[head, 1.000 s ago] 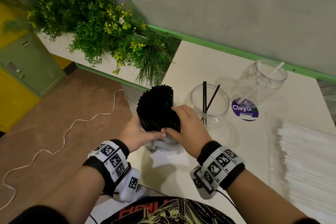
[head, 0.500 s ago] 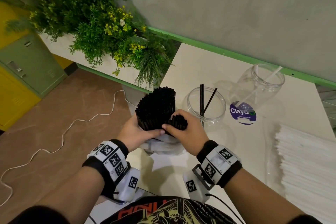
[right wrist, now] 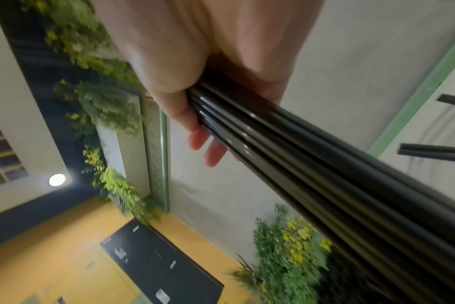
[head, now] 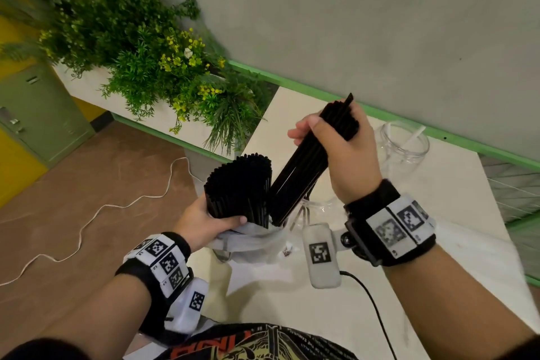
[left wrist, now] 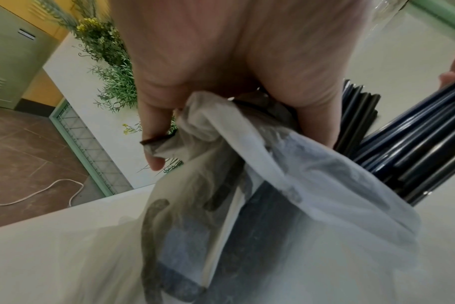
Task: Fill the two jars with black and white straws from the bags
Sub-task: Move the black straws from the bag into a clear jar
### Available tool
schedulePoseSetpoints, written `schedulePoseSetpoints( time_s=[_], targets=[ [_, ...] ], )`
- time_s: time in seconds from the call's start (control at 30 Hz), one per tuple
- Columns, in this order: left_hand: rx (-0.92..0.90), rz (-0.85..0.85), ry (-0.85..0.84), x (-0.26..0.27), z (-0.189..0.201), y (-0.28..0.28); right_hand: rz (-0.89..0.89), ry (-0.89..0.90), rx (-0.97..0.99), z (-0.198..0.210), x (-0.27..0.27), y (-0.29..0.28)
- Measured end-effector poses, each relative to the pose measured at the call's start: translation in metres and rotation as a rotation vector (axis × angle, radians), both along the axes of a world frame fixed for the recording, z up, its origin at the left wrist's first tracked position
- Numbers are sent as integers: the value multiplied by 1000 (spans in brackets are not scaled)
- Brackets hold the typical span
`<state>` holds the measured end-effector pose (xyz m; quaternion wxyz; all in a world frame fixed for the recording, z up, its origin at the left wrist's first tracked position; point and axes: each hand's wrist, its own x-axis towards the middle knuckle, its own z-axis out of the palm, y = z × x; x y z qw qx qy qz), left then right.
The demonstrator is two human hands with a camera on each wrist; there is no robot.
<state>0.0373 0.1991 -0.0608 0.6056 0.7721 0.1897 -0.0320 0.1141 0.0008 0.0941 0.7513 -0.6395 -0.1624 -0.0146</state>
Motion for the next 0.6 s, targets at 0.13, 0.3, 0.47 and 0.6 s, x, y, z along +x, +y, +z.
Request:
schedulePoseSetpoints(
  time_s=[0.13, 0.3, 0.47, 0.6],
  targets=[
    [6, -20, 1, 0, 3, 0, -1, -32, 57, 29, 16, -19],
    [3, 2, 30, 2, 2, 1, -106, -146, -6, 39, 38, -40],
    [17, 4, 45, 2, 3, 0, -161, -43, -231, -30, 47, -36],
    [2, 15, 40, 0, 4, 0, -243, 92, -379, -90, 46, -37]
  ],
)
